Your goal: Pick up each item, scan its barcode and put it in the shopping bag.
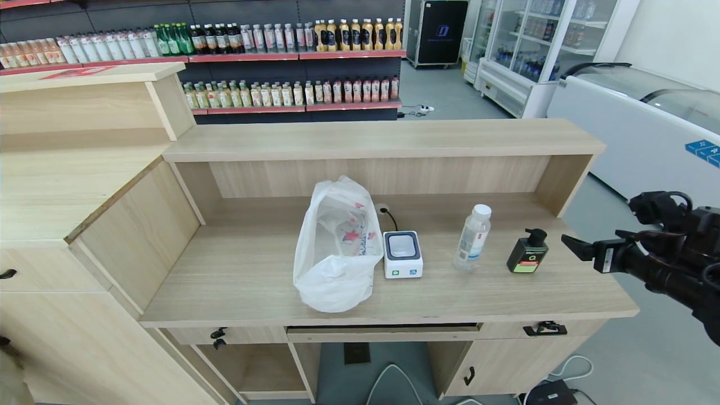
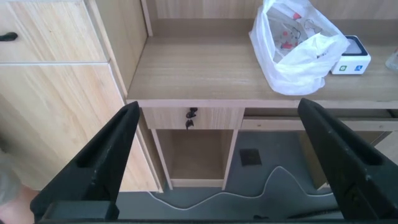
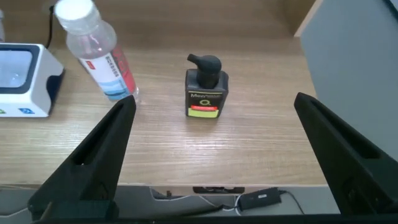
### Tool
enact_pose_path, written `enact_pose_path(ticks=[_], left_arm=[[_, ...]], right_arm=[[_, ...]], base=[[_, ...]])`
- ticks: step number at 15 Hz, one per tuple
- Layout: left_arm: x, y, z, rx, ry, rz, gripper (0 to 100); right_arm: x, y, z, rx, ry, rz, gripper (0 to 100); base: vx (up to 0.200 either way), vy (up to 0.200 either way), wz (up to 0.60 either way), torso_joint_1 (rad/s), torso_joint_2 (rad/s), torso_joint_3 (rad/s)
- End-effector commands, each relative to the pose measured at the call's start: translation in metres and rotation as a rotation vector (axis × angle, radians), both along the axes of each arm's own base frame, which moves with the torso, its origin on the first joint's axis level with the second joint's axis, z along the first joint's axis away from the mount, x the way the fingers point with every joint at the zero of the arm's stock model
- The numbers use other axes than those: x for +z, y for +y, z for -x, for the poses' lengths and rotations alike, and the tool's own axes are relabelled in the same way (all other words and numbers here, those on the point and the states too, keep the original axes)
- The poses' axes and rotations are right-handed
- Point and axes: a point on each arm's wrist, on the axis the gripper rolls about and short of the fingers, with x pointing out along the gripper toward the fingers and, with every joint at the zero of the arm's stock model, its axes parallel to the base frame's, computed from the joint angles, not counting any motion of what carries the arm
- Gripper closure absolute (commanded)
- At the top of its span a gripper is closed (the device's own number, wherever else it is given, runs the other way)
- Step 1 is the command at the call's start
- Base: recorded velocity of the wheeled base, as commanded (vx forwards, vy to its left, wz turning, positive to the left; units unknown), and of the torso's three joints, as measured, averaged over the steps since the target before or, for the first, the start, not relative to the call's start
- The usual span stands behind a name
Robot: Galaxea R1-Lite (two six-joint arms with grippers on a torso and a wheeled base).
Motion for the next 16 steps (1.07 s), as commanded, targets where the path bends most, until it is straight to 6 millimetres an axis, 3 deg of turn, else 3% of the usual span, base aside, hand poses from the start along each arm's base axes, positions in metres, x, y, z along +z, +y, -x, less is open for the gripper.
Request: enact_pose_path(ticks=[1, 5, 16], left_arm=[[0.000, 0.000, 0.000, 0.001, -0.001, 0.000, 0], [0.000, 0.000, 0.000, 0.001, -0.001, 0.000, 0], [0.000, 0.000, 0.000, 0.001, 0.000, 0.000, 0]], right_arm=[[-0.031, -0.008, -0.027, 0.002, 0.064, -0.010, 0], [-0.036, -0.006, -0.048, 0.115, 0.042, 0.015, 0], [-0.060, 0.029, -0.106, 0.272, 0.006, 0.010, 0]], base=[[0.000, 0.000, 0.00, 0.000, 0.00, 0.000], [0.000, 0.000, 0.00, 0.000, 0.00, 0.000], [0.000, 0.000, 0.00, 0.000, 0.00, 0.000]])
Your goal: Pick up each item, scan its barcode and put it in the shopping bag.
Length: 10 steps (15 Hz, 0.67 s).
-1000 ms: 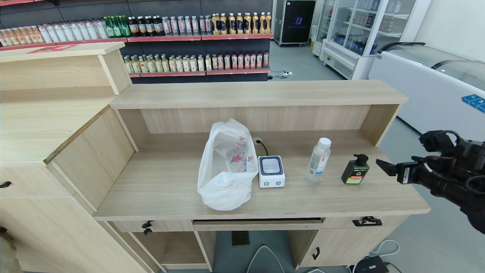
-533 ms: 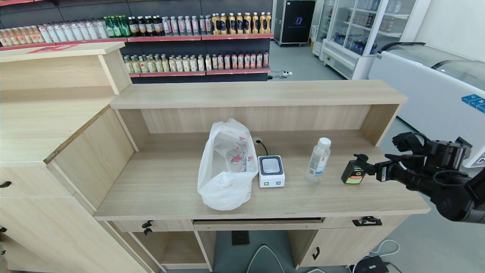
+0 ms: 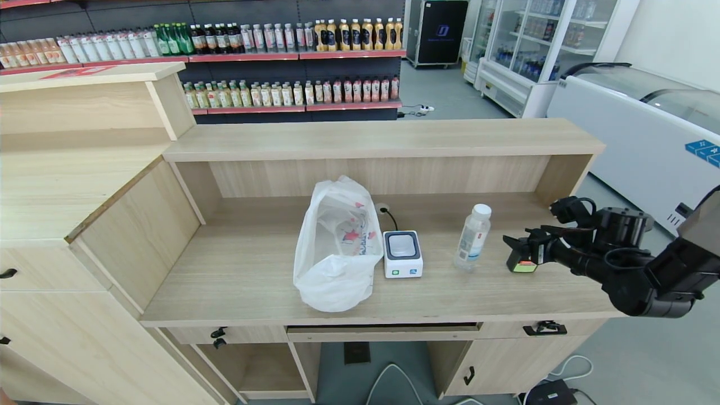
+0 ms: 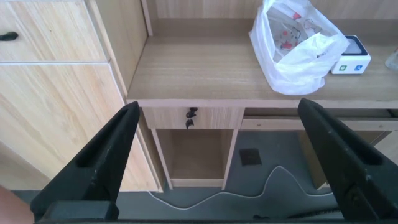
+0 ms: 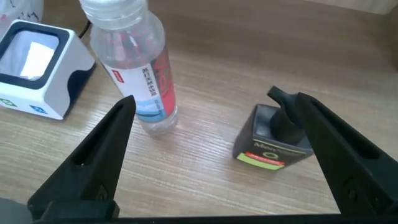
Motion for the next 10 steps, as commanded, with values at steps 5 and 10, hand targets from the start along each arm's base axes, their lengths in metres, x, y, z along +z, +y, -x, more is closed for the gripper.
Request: enact_pose_path(ticks=[5, 10], left_arm=[[0.000, 0.000, 0.000, 0.001, -0.001, 0.000, 0], [0.000, 0.000, 0.000, 0.001, -0.001, 0.000, 0]], right_arm=[[-0.019, 0.028, -0.020, 0.102, 0.006, -0.009, 0], [-0.030, 0.032, -0.029, 0.113, 0.014, -0.010, 0]], base=[[0.000, 0.000, 0.00, 0.000, 0.00, 0.000], [0.000, 0.000, 0.00, 0.000, 0.00, 0.000]])
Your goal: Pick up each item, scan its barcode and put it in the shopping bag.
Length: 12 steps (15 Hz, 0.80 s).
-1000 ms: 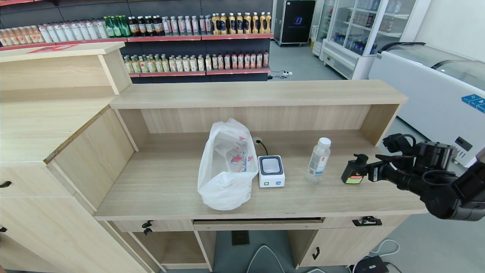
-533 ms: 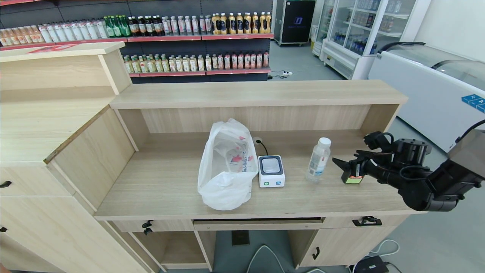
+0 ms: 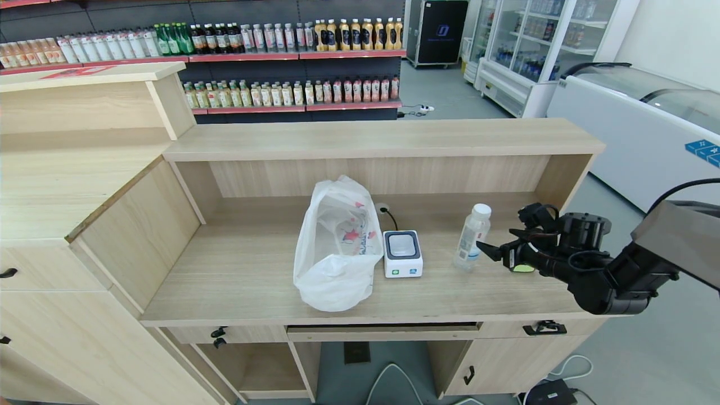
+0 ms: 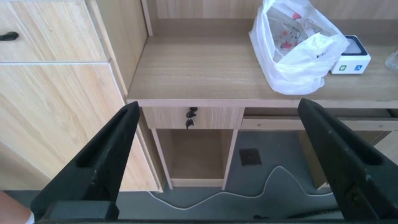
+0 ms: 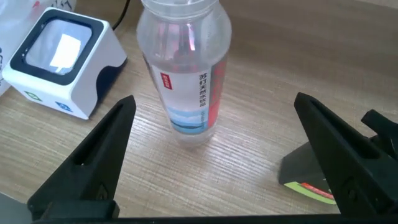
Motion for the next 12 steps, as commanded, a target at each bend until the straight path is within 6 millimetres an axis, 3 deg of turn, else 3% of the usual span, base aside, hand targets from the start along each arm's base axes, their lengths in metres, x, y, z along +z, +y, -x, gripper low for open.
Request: enact_pose_path(ticks=[1, 12], left_arm=[[0.000, 0.000, 0.000, 0.001, 0.001, 0.000, 0], [0.000, 0.000, 0.000, 0.001, 0.001, 0.000, 0]], right_arm=[[-0.004, 0.000, -0.005, 0.002, -0.004, 0.000, 0], [-0.008, 0.019, -0.042, 0.073, -0.011, -0.009, 0]], base=[[0.000, 0.000, 0.00, 0.000, 0.00, 0.000], [0.000, 0.000, 0.00, 0.000, 0.00, 0.000]])
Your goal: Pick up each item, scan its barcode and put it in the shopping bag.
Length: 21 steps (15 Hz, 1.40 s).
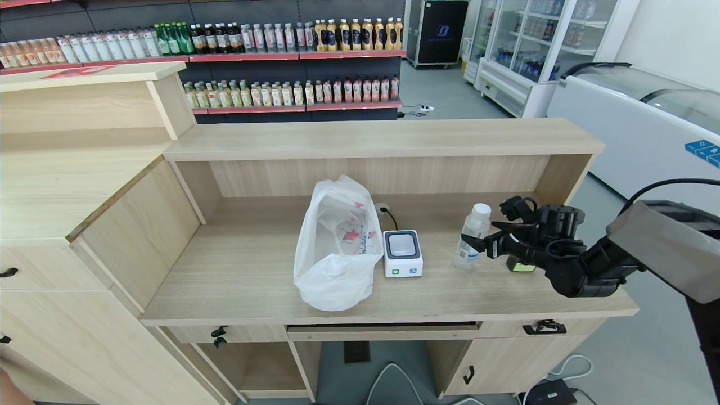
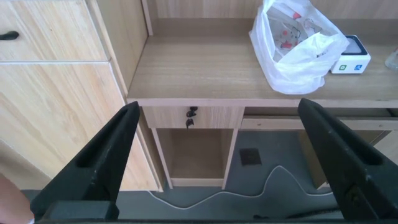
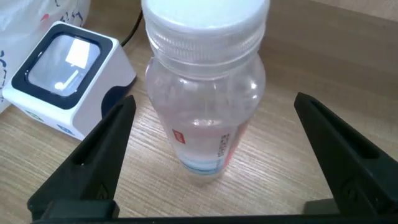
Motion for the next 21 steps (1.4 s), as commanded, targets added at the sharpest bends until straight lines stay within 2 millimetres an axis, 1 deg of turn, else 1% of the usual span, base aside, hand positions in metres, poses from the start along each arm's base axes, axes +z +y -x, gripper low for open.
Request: enact_pose_path(ticks=[1, 4, 7, 11, 12, 21], left_arm=[[0.000, 0.000, 0.000, 0.001, -0.001, 0.000, 0], [0.000, 0.000, 0.000, 0.001, -0.001, 0.000, 0], [0.000, 0.000, 0.000, 0.001, -0.001, 0.000, 0], [0.000, 0.000, 0.000, 0.001, 0.000, 0.000, 0], [0.000, 0.000, 0.000, 0.001, -0.001, 0.000, 0], [0.000, 0.000, 0.000, 0.001, 0.000, 0.000, 0]], right_arm=[[-0.007, 0.006, -0.005, 0.015, 0.001, 0.000, 0], [-0.012, 0.009, -0.012, 0.019, 0.009, 0.001, 0], [-0.012, 0.012, -0.019, 0.027, 0.003, 0.000, 0], [-0.016, 0.015, -0.022, 0.053, 0.007, -0.004, 0], [-0.016, 0.015, -0.022, 0.056, 0.007, -0.004, 100], [-0.015, 0.015, -0.023, 0.054, 0.002, -0.004, 100]], base=[[0.000, 0.000, 0.00, 0.000, 0.00, 0.000], [0.000, 0.000, 0.00, 0.000, 0.00, 0.000], [0.000, 0.000, 0.00, 0.000, 0.00, 0.000], [0.000, 0.000, 0.00, 0.000, 0.00, 0.000], [0.000, 0.000, 0.00, 0.000, 0.00, 0.000], [0.000, 0.000, 0.00, 0.000, 0.00, 0.000]])
